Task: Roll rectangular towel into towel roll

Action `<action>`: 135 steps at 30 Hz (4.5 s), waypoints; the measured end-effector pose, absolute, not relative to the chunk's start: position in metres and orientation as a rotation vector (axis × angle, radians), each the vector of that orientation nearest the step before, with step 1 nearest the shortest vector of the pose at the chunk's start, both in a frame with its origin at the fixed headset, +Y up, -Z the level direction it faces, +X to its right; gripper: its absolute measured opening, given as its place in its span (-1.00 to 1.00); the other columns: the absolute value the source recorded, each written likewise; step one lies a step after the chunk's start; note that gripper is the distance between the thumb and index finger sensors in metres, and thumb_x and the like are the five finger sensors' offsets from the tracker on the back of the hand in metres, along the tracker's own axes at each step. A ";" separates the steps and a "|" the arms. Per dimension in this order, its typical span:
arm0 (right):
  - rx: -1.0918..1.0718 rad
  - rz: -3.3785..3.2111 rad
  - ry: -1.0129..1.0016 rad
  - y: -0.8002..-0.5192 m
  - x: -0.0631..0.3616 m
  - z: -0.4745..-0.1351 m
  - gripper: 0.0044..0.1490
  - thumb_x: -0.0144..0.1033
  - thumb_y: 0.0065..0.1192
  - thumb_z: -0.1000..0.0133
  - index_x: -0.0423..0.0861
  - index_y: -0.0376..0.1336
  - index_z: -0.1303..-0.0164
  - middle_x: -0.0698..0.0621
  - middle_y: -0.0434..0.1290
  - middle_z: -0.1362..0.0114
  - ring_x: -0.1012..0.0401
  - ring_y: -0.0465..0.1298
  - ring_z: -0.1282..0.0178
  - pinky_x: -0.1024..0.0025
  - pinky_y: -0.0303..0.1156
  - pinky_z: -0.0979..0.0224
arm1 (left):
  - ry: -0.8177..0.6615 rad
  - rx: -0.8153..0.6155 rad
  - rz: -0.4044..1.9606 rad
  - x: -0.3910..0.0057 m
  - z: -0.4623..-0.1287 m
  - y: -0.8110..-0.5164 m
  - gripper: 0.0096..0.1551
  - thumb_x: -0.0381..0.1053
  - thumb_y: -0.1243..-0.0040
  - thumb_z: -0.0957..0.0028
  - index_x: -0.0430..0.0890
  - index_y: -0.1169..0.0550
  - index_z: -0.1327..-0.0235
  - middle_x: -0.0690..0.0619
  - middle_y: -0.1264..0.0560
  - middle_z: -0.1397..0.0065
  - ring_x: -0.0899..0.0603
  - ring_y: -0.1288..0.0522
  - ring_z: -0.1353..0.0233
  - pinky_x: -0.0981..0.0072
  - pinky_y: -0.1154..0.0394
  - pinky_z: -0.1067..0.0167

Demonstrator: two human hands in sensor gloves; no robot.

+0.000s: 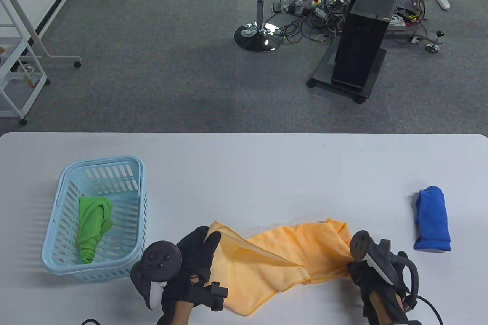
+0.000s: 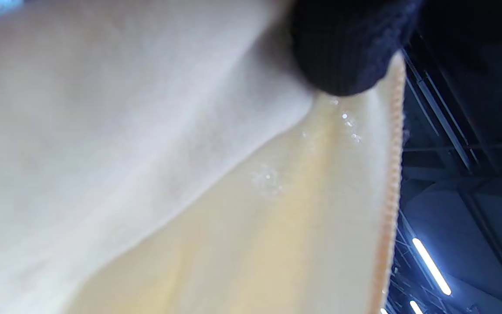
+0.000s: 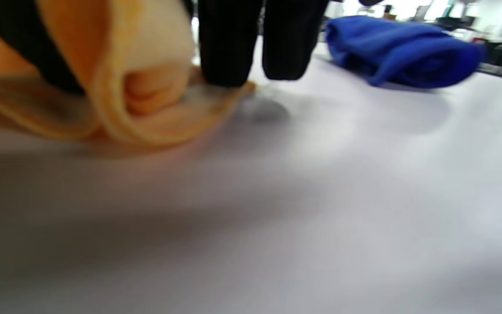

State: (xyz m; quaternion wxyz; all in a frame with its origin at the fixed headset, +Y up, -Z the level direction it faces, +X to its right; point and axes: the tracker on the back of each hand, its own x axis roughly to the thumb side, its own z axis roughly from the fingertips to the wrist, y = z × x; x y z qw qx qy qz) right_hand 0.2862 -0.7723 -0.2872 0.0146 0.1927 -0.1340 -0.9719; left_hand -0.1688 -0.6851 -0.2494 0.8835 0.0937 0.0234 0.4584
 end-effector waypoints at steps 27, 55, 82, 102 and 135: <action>0.551 -3.189 -0.544 -0.753 0.277 -0.284 -0.11 0.14 0.32 0.26 -0.09 0.35 -0.24 -0.14 0.28 -0.46 -0.08 0.37 -0.46 -0.21 0.15 -0.50 | 0.072 0.272 0.478 -0.181 -0.247 -0.679 -0.58 0.10 -0.48 0.21 0.03 -0.72 0.10 -0.02 -0.78 0.09 -0.24 -0.73 -0.09 -0.27 -0.47 -0.19; 0.213 -3.299 -0.584 -0.766 0.284 -0.287 -0.14 -0.10 0.39 0.24 0.12 0.22 -0.35 -0.06 -0.03 -0.59 -0.08 0.04 -0.63 -0.28 -0.11 -0.58 | 0.080 0.163 0.466 -0.183 -0.238 -0.689 -0.54 0.00 -0.45 0.16 0.08 -0.60 -0.05 0.02 -0.80 0.13 -0.22 -0.76 -0.12 -0.26 -0.50 -0.17; 0.135 -3.493 -0.201 -0.713 0.259 -0.273 -0.04 0.08 0.26 0.23 -0.11 0.22 -0.38 -0.13 0.13 -0.55 -0.07 0.26 -0.54 -0.29 0.06 -0.52 | 0.222 0.268 0.550 -0.193 -0.233 -0.688 -0.51 0.08 -0.29 0.09 -0.02 -0.71 -0.07 -0.03 -0.75 0.16 -0.23 -0.73 -0.03 -0.27 -0.49 -0.14; 0.020 -3.089 -0.368 -0.744 0.250 -0.278 -0.44 -0.16 0.36 0.27 -0.02 0.49 0.06 0.02 0.43 -0.33 0.00 0.38 -0.47 -0.28 0.07 -0.53 | 0.147 0.190 0.499 -0.167 -0.238 -0.675 -0.59 0.13 -0.38 0.15 -0.07 -0.75 0.17 -0.03 -0.87 0.27 -0.22 -0.83 0.05 -0.21 -0.57 -0.05; 1.073 -3.178 0.288 -0.605 0.382 -0.292 -0.51 -0.15 0.28 0.26 -0.02 0.52 0.19 -0.04 0.57 -0.15 0.09 0.69 0.00 -0.06 0.44 -0.31 | 0.572 0.160 0.046 -0.307 -0.275 -0.529 -0.51 0.04 -0.19 0.16 -0.10 -0.65 0.00 0.01 -0.84 0.23 -0.16 -0.81 0.00 -0.17 -0.52 -0.17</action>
